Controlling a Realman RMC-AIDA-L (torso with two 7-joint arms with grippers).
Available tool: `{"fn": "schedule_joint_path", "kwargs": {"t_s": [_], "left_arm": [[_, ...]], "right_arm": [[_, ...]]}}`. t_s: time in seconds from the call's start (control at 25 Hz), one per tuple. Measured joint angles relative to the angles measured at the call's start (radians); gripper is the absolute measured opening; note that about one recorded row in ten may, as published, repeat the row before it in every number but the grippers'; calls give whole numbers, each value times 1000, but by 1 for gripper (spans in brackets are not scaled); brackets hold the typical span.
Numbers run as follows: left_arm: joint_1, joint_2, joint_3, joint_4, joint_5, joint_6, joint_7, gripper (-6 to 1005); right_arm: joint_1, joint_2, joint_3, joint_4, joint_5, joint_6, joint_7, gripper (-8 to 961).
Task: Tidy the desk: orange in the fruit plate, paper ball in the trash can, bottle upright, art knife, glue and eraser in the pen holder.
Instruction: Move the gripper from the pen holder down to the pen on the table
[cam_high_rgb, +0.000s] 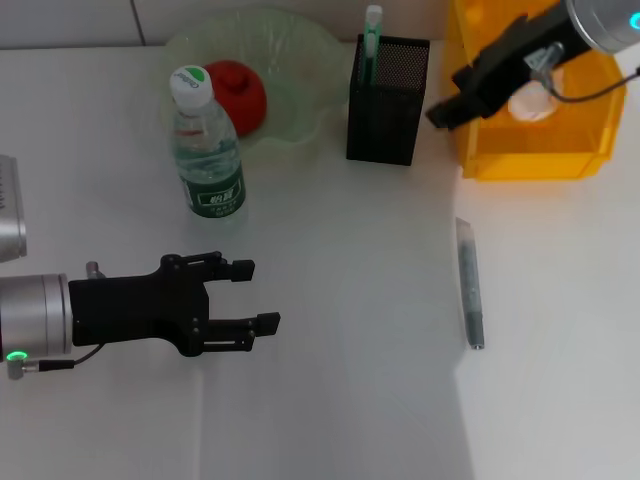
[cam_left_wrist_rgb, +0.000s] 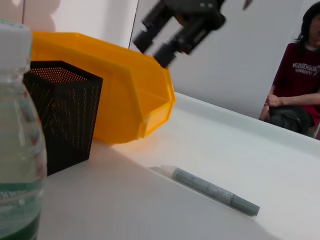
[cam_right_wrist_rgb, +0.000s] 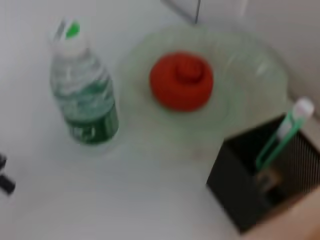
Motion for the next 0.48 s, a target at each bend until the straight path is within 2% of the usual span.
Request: {"fn": "schedule_joint_path", "kwargs": {"t_s": [0.12, 0.2, 0.48], "left_arm": [[-1, 1, 0, 2, 2, 0, 0, 803], [-1, 1, 0, 2, 2, 0, 0, 803], [-10, 1, 9, 1, 5, -2, -3, 803]], "right_arm": [[-25, 6, -39, -24, -56, -117, 101, 527], [-35, 7, -54, -14, -60, -123, 118, 526], [-99, 12, -111, 82, -37, -24, 201, 523]]}}
